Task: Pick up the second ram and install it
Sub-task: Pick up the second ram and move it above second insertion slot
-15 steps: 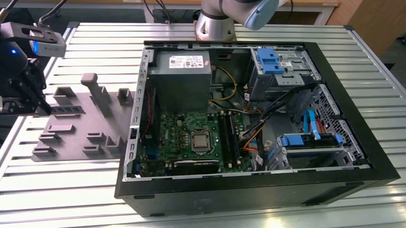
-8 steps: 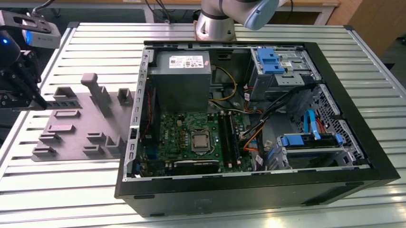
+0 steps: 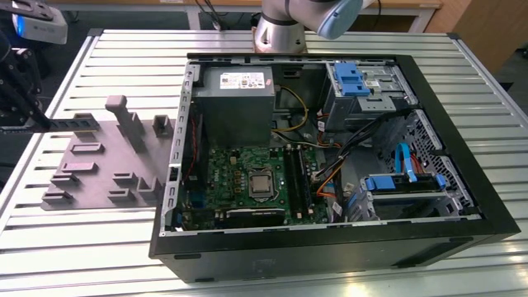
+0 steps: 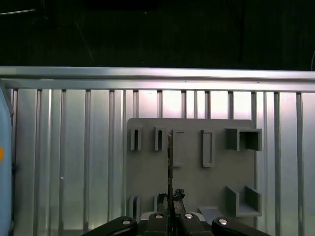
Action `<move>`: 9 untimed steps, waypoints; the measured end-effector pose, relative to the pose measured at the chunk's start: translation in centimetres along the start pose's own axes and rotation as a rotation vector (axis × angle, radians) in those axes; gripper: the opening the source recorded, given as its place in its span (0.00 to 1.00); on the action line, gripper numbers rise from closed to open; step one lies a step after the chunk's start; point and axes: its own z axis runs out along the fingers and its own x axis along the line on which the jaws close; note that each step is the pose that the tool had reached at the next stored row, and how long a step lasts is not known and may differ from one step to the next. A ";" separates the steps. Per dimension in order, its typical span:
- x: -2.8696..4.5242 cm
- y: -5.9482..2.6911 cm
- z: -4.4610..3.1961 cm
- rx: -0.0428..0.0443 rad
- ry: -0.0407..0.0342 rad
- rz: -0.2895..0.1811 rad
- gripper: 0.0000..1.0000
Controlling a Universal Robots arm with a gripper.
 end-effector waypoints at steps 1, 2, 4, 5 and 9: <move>-0.01 0.01 -0.32 0.0000 -0.0001 0.000 0.14; -0.02 0.02 -0.65 -0.0001 -0.0001 0.000 0.14; -0.04 0.04 -1.29 0.0000 -0.0003 0.000 0.14; -0.06 0.04 -1.59 -0.0001 -0.0004 0.000 0.14; -0.10 0.06 -2.70 0.0000 -0.0006 0.000 0.14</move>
